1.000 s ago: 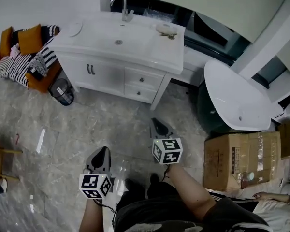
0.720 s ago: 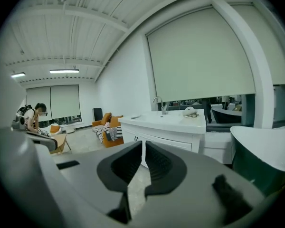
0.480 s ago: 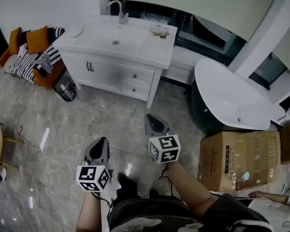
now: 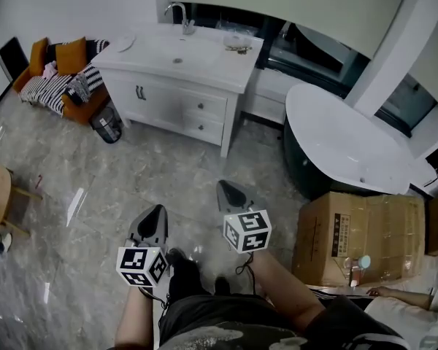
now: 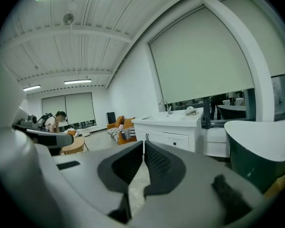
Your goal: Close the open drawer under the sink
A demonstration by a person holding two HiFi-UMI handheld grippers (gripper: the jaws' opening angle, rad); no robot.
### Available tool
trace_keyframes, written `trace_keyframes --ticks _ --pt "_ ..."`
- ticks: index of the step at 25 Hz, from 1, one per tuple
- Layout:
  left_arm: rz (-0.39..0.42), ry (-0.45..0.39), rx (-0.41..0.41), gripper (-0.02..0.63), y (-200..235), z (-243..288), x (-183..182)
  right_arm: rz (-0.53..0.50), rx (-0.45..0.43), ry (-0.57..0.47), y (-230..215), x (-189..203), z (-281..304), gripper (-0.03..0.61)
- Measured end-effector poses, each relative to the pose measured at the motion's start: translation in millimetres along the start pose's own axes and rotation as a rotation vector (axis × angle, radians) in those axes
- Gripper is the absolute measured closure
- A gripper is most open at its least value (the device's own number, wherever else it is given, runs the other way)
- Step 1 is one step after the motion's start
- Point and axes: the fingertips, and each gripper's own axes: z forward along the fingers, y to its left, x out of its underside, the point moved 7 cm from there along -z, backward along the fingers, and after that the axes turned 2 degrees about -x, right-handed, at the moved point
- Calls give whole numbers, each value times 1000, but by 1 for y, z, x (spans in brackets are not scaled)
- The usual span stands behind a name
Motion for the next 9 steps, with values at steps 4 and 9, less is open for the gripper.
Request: trace_keyframes --ticks 4,9 --pt "3 -12 -14 595 -22 -23 4 -11 -22 -2 5 6 -29 548" --pt "19 -40 -25 595 -44 -47 5 -38 -45 -7 12 13 -55 551"
